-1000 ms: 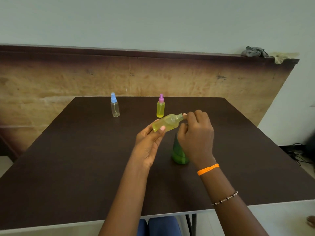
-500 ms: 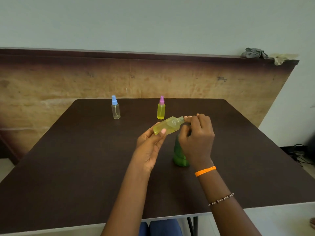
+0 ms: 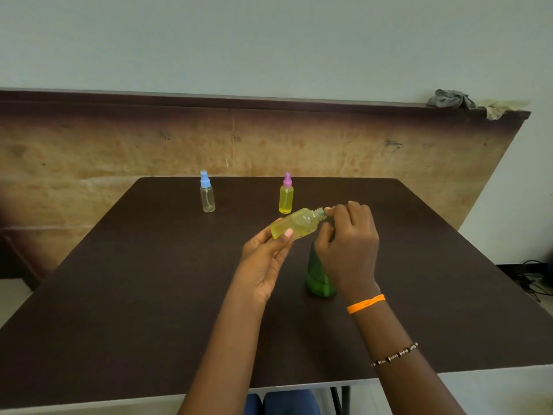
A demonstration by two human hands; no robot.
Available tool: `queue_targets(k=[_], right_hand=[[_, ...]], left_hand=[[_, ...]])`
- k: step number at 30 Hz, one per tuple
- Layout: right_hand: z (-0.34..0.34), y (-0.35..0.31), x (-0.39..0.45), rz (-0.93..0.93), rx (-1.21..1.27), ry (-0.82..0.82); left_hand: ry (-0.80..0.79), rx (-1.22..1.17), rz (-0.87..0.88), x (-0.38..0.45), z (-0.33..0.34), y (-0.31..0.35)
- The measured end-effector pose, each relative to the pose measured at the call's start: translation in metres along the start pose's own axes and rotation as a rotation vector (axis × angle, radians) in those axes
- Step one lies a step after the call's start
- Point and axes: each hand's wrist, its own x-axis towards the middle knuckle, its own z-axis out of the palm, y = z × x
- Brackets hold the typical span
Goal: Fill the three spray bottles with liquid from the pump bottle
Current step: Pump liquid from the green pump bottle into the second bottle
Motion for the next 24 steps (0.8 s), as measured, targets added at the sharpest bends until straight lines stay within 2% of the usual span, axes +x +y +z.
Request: queue_targets(k=[4, 12, 20, 24], right_hand=[[0.008, 0.008, -0.008, -0.011, 0.011, 0.047], [-0.007, -0.001, 0.017, 0.043, 0.034, -0.056], [0.008, 0.008, -0.009, 0.013, -0.006, 0.030], [-0.002, 0.005, 0.002, -0.014, 0.005, -0.042]], left_hand=[[0.010, -0.005, -0.001, 0.001, 0.000, -0.003], [-0.006, -0.011, 0.007, -0.001, 0.003, -0.001], [-0.014, -0.027, -0.006, 0.000, -0.001, -0.008], [-0.023, -0.038, -0.005, -0.002, 0.001, -0.007]])
